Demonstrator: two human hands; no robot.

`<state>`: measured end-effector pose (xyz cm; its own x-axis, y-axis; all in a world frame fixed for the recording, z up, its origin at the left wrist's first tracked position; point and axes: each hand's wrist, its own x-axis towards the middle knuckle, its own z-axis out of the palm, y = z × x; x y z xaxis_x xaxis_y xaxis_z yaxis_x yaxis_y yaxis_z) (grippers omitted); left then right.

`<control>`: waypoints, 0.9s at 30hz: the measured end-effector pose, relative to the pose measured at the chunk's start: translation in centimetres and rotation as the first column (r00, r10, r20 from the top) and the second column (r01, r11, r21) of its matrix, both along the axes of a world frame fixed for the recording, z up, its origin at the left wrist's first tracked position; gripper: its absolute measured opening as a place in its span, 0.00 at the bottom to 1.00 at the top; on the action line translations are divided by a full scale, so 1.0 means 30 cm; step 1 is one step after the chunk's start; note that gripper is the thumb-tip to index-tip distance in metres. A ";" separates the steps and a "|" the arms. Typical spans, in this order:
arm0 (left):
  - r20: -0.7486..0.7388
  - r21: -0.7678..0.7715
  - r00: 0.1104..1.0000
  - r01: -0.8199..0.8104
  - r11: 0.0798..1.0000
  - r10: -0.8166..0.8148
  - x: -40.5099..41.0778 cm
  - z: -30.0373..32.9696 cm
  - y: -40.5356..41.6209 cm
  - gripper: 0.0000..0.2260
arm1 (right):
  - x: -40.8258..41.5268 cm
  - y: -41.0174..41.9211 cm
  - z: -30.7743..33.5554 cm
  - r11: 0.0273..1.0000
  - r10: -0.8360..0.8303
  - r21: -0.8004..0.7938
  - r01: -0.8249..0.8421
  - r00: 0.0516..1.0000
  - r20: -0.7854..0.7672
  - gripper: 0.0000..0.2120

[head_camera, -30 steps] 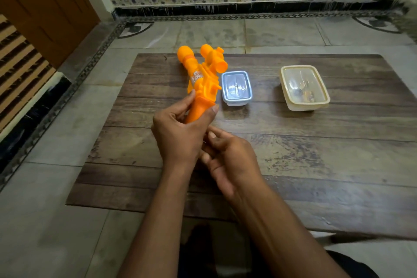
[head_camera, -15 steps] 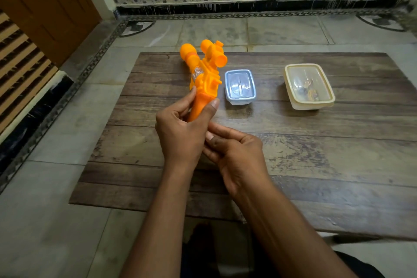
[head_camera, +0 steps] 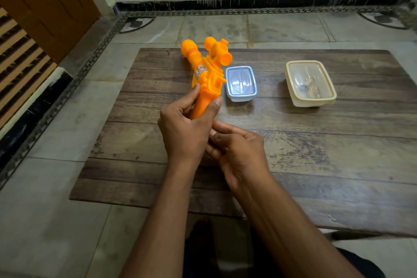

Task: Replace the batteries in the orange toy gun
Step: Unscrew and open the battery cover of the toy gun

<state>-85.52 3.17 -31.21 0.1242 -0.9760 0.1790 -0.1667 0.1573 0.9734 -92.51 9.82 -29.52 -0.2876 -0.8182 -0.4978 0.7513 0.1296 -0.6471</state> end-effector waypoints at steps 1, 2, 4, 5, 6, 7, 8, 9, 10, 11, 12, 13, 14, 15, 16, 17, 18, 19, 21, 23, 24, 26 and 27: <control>0.014 -0.007 1.000 -0.003 1.000 0.003 -0.001 0.002 0.002 0.28 | 0.001 0.000 0.001 1.000 -0.003 0.007 0.003 1.000 0.000 0.13; 0.031 -0.016 0.999 -0.006 1.000 0.006 -0.001 0.004 0.005 0.28 | 0.002 0.000 0.001 1.000 -0.006 0.015 0.006 1.000 0.001 0.13; 0.075 -0.039 0.997 -0.010 0.999 0.013 -0.004 0.011 0.012 0.28 | 0.004 -0.001 0.004 0.999 -0.014 0.030 0.014 1.000 -0.001 0.13; 0.098 -0.051 0.995 -0.012 0.999 0.017 -0.005 0.014 0.014 0.28 | 0.005 -0.001 0.004 0.999 -0.019 0.035 0.019 1.000 -0.001 0.13; 0.119 -0.060 0.993 -0.011 0.998 0.018 -0.006 0.017 0.017 0.27 | 0.005 -0.002 0.003 0.999 -0.026 0.038 0.026 1.000 -0.001 0.13; 0.139 -0.067 0.990 -0.011 0.998 0.021 -0.008 0.021 0.021 0.27 | 0.005 -0.002 0.003 0.999 -0.034 0.042 0.034 0.999 -0.003 0.12; 0.158 -0.074 0.987 -0.011 0.997 0.023 -0.008 0.025 0.024 0.27 | 0.005 -0.002 0.002 0.998 -0.040 0.042 0.041 0.999 -0.005 0.11; 0.173 -0.081 0.985 -0.010 0.997 0.024 -0.009 0.028 0.026 0.27 | 0.006 -0.002 0.002 0.998 -0.043 0.039 0.044 0.999 -0.005 0.11; 0.186 -0.090 0.982 -0.008 0.996 0.024 -0.009 0.030 0.029 0.27 | 0.006 -0.002 0.002 0.998 -0.045 0.036 0.046 0.999 -0.005 0.10; 0.199 -0.096 0.980 -0.006 0.995 0.025 -0.010 0.032 0.031 0.27 | 0.007 -0.003 0.001 0.998 -0.049 0.037 0.049 0.999 -0.005 0.10; 0.212 -0.098 0.977 -0.005 0.995 0.026 -0.012 0.032 0.033 0.27 | 0.007 -0.004 -0.001 0.997 -0.057 0.042 0.058 0.998 -0.007 0.10; 0.224 -0.098 0.974 -0.005 0.995 0.027 -0.014 0.033 0.036 0.27 | 0.006 -0.004 -0.001 0.997 -0.066 0.047 0.067 0.998 -0.008 0.09; 0.236 -0.099 0.971 -0.005 0.995 0.029 -0.015 0.033 0.038 0.27 | 0.005 -0.005 -0.002 0.996 -0.074 0.050 0.074 0.997 -0.004 0.09; 0.248 -0.101 0.968 -0.004 0.995 0.029 -0.016 0.032 0.039 0.27 | 0.005 -0.006 -0.002 0.996 -0.079 0.052 0.079 0.997 0.005 0.09; 0.259 -0.104 0.965 -0.003 0.995 0.030 -0.017 0.032 0.039 0.27 | 0.004 -0.007 -0.001 0.995 -0.083 0.053 0.082 0.996 0.019 0.09; 0.265 -0.105 0.964 -0.004 0.994 0.031 -0.018 0.033 0.040 0.27 | 0.003 -0.007 0.000 0.995 -0.085 0.056 0.083 0.996 0.038 0.09; 0.263 -0.105 0.964 -0.006 0.994 0.033 -0.019 0.034 0.038 0.26 | 0.002 -0.007 0.002 0.995 -0.086 0.060 0.082 0.995 0.060 0.10; 0.256 -0.102 0.966 -0.008 0.995 0.034 -0.019 0.034 0.037 0.26 | -0.001 -0.007 0.003 0.995 -0.086 0.066 0.081 0.993 0.084 0.11; 0.231 -0.090 0.972 -0.013 0.996 0.033 -0.020 0.034 0.036 0.26 | -0.007 -0.007 0.007 0.995 -0.084 0.069 0.076 0.989 0.125 0.13; 0.200 -0.075 0.979 -0.016 0.997 0.031 -0.020 0.031 0.033 0.27 | -0.011 -0.006 0.013 0.995 -0.084 0.074 0.074 0.985 0.148 0.13; 0.178 -0.069 0.984 -0.018 0.997 0.030 -0.019 0.028 0.031 0.27 | -0.012 -0.007 0.014 0.994 -0.086 0.080 0.074 0.984 0.156 0.13; 0.131 -0.054 0.991 -0.020 0.998 0.027 -0.016 0.024 0.025 0.28 | -0.014 -0.007 0.013 0.994 -0.087 0.084 0.073 0.981 0.174 0.14; 0.109 -0.043 0.994 -0.018 0.999 0.023 -0.015 0.021 0.022 0.28 | -0.013 -0.007 0.010 0.994 -0.090 0.082 0.076 0.979 0.185 0.15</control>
<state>-85.97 3.83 -30.59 0.1218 -0.9647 0.2336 -0.2752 0.1933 0.9418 -92.91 9.60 -29.21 -0.2480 -0.7542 -0.6080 0.8688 0.1044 -0.4839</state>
